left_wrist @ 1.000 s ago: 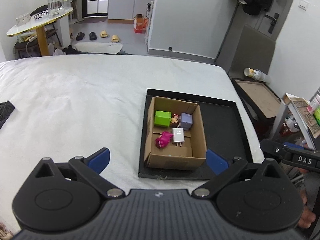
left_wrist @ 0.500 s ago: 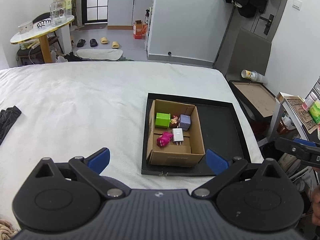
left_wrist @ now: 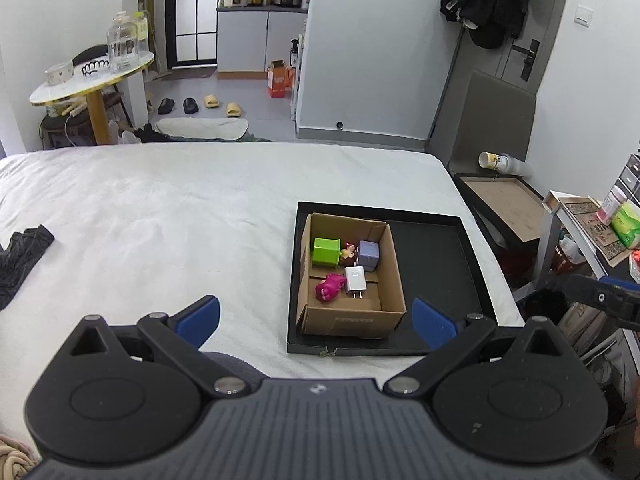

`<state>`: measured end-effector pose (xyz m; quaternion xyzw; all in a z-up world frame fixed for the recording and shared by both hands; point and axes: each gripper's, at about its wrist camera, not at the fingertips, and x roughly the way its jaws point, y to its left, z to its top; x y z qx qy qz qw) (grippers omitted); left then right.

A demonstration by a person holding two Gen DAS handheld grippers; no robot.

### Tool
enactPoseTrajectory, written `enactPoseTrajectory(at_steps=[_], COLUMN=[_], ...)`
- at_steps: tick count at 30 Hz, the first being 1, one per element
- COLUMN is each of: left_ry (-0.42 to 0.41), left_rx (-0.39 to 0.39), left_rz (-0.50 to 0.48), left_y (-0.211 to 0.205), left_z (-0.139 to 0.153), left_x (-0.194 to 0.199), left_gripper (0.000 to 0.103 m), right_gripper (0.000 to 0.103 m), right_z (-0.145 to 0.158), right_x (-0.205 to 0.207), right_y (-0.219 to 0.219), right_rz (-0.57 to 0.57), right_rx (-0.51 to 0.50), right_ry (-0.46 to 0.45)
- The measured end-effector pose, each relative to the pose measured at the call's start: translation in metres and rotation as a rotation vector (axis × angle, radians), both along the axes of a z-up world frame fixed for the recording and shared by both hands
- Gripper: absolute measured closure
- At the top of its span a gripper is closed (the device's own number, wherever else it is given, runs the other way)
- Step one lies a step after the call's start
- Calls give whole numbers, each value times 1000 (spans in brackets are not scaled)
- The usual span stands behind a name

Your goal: Organize rigid objects

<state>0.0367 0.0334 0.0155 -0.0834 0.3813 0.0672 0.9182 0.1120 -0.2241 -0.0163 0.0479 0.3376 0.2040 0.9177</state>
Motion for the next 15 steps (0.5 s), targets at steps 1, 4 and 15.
enactPoseTrajectory(at_steps=[1, 4, 15], left_ry=[-1, -5, -20], left_rx=[-1, -4, 5], left_rz=[-4, -3, -5], left_y=[0, 1, 2], left_z=[1, 2, 5], left_x=[-1, -3, -8], left_gripper=[1, 1, 1], right_gripper=[0, 0, 0], right_z=[2, 5, 8], right_x=[-1, -4, -9], right_y=[0, 1, 3], right_rz=[1, 4, 18], right_rx=[-2, -5, 12], right_ry=[-5, -16, -22])
